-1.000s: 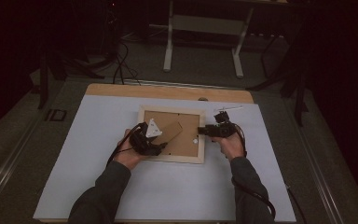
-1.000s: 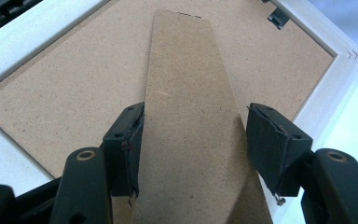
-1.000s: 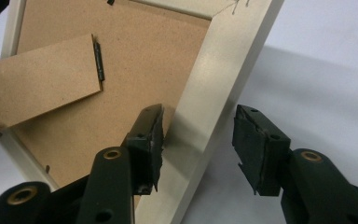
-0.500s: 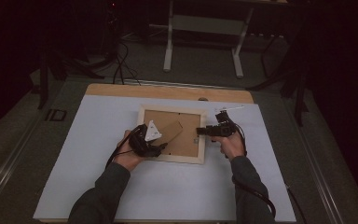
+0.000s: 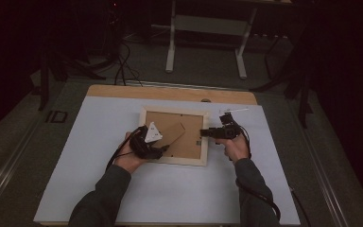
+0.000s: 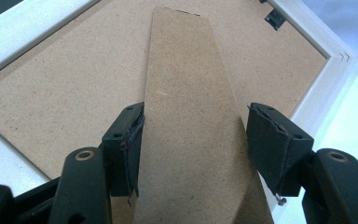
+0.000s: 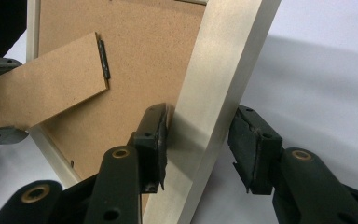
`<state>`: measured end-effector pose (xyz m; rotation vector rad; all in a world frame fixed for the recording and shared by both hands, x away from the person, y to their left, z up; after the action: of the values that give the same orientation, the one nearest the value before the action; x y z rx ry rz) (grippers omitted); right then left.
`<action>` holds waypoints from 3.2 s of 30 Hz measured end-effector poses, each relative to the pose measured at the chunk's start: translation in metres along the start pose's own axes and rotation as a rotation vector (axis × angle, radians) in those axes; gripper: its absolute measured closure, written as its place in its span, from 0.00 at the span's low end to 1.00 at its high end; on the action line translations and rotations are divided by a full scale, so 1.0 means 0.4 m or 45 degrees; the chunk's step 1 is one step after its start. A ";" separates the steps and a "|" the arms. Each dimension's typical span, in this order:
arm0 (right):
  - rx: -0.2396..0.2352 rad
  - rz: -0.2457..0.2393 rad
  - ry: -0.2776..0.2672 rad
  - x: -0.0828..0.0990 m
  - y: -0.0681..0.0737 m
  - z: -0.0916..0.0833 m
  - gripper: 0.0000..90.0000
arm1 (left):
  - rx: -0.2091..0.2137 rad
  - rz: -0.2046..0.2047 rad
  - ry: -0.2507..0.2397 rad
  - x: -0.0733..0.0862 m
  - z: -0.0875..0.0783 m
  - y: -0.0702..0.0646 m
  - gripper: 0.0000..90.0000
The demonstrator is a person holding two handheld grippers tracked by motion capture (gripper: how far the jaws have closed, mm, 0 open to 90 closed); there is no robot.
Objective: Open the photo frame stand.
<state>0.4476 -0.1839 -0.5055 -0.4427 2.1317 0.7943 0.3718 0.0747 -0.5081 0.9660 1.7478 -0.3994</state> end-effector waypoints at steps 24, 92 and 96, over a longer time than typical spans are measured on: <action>0.011 -0.020 -0.015 -0.003 0.009 -0.003 0.64 | 0.231 -0.415 0.110 0.002 0.009 0.056 0.47; 0.130 -0.325 -0.312 -0.050 0.061 -0.085 0.69 | 0.052 -0.189 0.164 -0.042 0.054 0.054 0.69; 0.141 -0.383 -0.294 -0.046 0.066 -0.085 0.70 | 0.073 -0.150 0.139 -0.048 0.046 0.053 0.70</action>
<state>0.4252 -0.1863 -0.4642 -0.5678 1.8298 0.5256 0.4019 0.0675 -0.4943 0.9431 1.9073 -0.4821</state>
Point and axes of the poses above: each handheld gripper's, and its own axes: z roughly forward along the jaws, x roughly out of its underside, y roughly to its left, the point moved 4 cm from there along z, roughly forward along the jaws, and after that the axes turned 15 degrees about -y, right-handed, at the moved point
